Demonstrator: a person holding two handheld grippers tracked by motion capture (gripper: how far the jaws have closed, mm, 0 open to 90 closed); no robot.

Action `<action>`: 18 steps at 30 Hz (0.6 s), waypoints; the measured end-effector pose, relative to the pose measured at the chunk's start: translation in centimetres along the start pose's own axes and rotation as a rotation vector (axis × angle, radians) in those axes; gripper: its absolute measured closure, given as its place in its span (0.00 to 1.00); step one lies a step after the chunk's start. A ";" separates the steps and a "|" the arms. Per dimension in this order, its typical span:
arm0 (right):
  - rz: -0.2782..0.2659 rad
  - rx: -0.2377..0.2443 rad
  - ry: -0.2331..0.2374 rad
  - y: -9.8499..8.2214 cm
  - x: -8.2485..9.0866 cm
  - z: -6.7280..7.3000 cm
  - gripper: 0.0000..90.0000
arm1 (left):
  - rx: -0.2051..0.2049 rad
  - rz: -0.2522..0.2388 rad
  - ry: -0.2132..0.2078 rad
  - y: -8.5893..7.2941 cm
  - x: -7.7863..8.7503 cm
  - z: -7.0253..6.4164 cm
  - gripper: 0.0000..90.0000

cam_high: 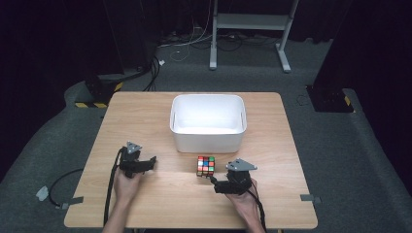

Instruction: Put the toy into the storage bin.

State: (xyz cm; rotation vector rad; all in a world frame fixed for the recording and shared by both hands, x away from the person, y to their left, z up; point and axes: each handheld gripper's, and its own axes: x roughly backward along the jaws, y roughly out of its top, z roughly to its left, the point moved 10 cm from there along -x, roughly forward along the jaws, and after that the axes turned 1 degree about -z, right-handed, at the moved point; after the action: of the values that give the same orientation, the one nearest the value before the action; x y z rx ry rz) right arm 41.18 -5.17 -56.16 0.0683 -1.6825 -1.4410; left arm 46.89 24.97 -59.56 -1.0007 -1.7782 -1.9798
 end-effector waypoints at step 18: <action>0.016 0.030 0.044 1.1 -1.7 1.4 0.10 | 0.000 0.000 0.000 0.0 0.0 0.0 0.20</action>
State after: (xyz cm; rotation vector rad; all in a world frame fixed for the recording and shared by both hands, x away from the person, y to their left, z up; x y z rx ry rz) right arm 41.81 -2.82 -56.17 0.1019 -1.6656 -1.3931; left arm 46.88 24.97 -59.56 -1.0011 -1.7775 -1.9800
